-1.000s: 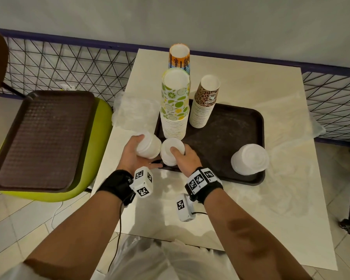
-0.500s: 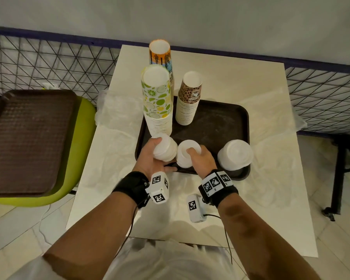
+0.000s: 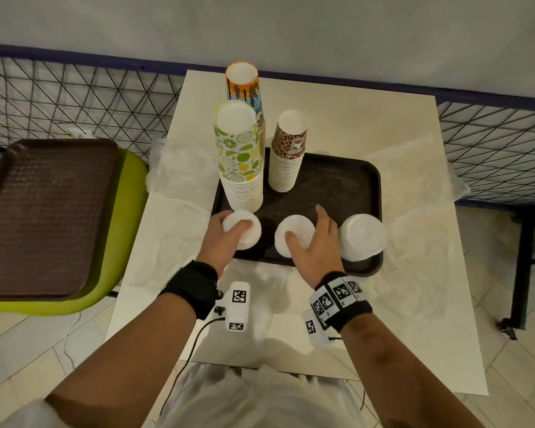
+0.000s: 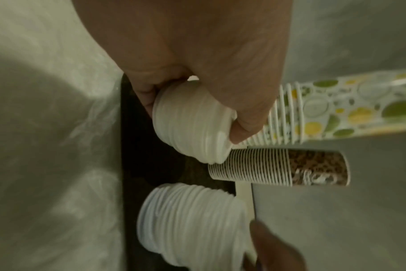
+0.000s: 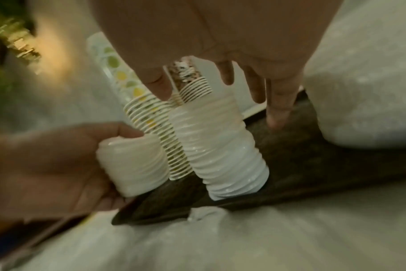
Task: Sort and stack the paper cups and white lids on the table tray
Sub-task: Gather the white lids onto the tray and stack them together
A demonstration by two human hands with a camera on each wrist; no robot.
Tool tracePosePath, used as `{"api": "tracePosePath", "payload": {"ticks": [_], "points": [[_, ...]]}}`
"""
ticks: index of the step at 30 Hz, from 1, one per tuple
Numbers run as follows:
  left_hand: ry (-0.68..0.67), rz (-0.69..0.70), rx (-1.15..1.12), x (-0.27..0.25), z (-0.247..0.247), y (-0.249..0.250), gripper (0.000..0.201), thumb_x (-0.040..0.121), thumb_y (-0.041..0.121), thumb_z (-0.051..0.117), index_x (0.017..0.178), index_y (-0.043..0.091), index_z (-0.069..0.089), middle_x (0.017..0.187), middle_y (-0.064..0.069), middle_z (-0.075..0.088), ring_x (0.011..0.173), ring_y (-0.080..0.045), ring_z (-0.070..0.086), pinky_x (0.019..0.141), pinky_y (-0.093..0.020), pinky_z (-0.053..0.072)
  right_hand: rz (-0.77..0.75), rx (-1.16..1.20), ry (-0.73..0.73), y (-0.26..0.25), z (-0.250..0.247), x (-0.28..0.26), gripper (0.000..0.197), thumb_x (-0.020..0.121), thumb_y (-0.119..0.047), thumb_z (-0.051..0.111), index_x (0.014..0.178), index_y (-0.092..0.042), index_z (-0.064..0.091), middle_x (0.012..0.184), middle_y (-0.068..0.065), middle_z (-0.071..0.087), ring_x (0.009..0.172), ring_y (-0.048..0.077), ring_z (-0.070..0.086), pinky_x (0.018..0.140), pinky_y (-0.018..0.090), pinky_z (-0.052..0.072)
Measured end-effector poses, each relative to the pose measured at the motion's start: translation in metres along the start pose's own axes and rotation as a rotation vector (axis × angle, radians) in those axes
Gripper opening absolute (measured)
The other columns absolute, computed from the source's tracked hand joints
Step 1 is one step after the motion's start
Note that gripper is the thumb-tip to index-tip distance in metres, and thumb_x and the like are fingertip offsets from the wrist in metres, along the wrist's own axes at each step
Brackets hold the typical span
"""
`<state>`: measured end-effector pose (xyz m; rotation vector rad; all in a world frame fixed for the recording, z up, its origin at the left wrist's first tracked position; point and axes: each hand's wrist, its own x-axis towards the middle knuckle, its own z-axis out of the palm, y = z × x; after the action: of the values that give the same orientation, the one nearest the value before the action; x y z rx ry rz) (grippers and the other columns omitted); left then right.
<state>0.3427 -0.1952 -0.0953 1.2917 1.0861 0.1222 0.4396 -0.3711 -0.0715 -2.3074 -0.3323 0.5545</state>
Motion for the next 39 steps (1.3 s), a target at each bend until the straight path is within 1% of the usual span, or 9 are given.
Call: {"api": "tracePosePath", "payload": {"ticks": [2,6,10,14,20,25,34,37,39], "points": [[-0.006,0.042,0.127,0.002,0.005,-0.001,0.063,0.087,0.035,0.078,0.140,0.021,0.047,0.133,-0.002,0.055,0.121,-0.023,0.056,0.106,-0.041,0.050,-0.125,-0.193,0.008,-0.003,0.000,-0.004,0.097,0.080,-0.059,0.067,0.157,-0.037,0.011,0.163,0.008,0.016,0.145,0.035,0.027,0.115,0.051,0.032],[-0.003,0.033,0.220,0.006,0.011,-0.004,0.078,0.082,0.038,0.083,0.146,0.018,0.042,0.135,-0.002,0.055,0.123,-0.023,0.057,0.107,-0.041,0.050,-0.138,-0.437,-0.108,-0.014,0.012,0.002,0.100,0.077,-0.061,0.072,0.151,-0.053,0.006,0.164,0.006,0.001,0.141,0.040,0.029,0.106,0.057,0.043],[0.001,0.021,0.308,0.011,0.009,-0.009,0.081,0.081,0.043,0.083,0.147,0.017,0.043,0.137,-0.003,0.056,0.124,-0.025,0.056,0.108,-0.044,0.049,-0.127,-0.529,-0.163,-0.012,0.023,0.009,0.090,0.085,-0.046,0.074,0.151,-0.049,0.014,0.160,0.009,0.007,0.137,0.037,0.033,0.100,0.052,0.051],[0.000,0.030,0.406,0.014,0.003,-0.012,0.089,0.074,0.064,0.076,0.147,0.023,0.048,0.139,-0.006,0.051,0.120,-0.026,0.057,0.109,-0.046,0.049,-0.144,-0.576,-0.169,-0.011,0.028,0.010,0.085,0.089,-0.035,0.074,0.151,-0.048,0.018,0.152,0.009,0.019,0.132,0.037,0.037,0.094,0.045,0.055],[0.024,0.118,0.534,0.012,-0.001,-0.011,0.077,0.091,0.053,0.069,0.155,0.018,0.043,0.143,-0.011,0.050,0.130,-0.030,0.052,0.114,-0.044,0.042,-0.131,-0.622,-0.113,-0.010,0.026,0.015,0.081,0.089,-0.033,0.072,0.150,-0.046,0.021,0.147,0.011,0.023,0.125,0.037,0.042,0.092,0.044,0.055],[0.006,0.123,0.545,0.010,0.006,-0.007,0.076,0.084,0.066,0.061,0.143,0.019,0.057,0.133,-0.006,0.063,0.123,-0.028,0.059,0.107,-0.045,0.048,-0.132,-0.628,-0.083,-0.008,0.022,0.025,0.080,0.088,-0.033,0.074,0.149,-0.047,0.024,0.144,0.011,0.025,0.121,0.037,0.044,0.092,0.045,0.054],[0.001,0.093,0.525,0.010,0.015,-0.002,0.062,0.096,0.056,0.058,0.146,0.020,0.052,0.139,-0.005,0.059,0.125,-0.026,0.055,0.108,-0.042,0.046,-0.132,-0.598,-0.108,-0.004,0.014,0.032,0.096,0.085,-0.029,0.077,0.152,-0.050,0.011,0.144,0.008,0.025,0.122,0.036,0.044,0.098,0.047,0.051],[0.011,0.081,0.455,0.005,0.014,-0.003,0.072,0.090,0.060,0.064,0.148,0.020,0.048,0.139,-0.004,0.057,0.125,-0.026,0.055,0.108,-0.044,0.048,-0.145,-0.572,-0.090,-0.003,0.013,0.030,0.104,0.080,-0.032,0.081,0.152,-0.050,0.008,0.148,0.009,0.023,0.125,0.037,0.042,0.101,0.051,0.050],[0.028,0.127,0.459,-0.001,0.013,-0.006,0.092,0.073,0.069,0.072,0.148,0.022,0.045,0.138,-0.002,0.057,0.123,-0.024,0.057,0.104,-0.044,0.052,-0.144,-0.574,-0.058,-0.003,0.012,0.028,0.106,0.077,-0.040,0.083,0.151,-0.050,0.008,0.155,0.010,0.017,0.132,0.038,0.036,0.103,0.054,0.048]]}}
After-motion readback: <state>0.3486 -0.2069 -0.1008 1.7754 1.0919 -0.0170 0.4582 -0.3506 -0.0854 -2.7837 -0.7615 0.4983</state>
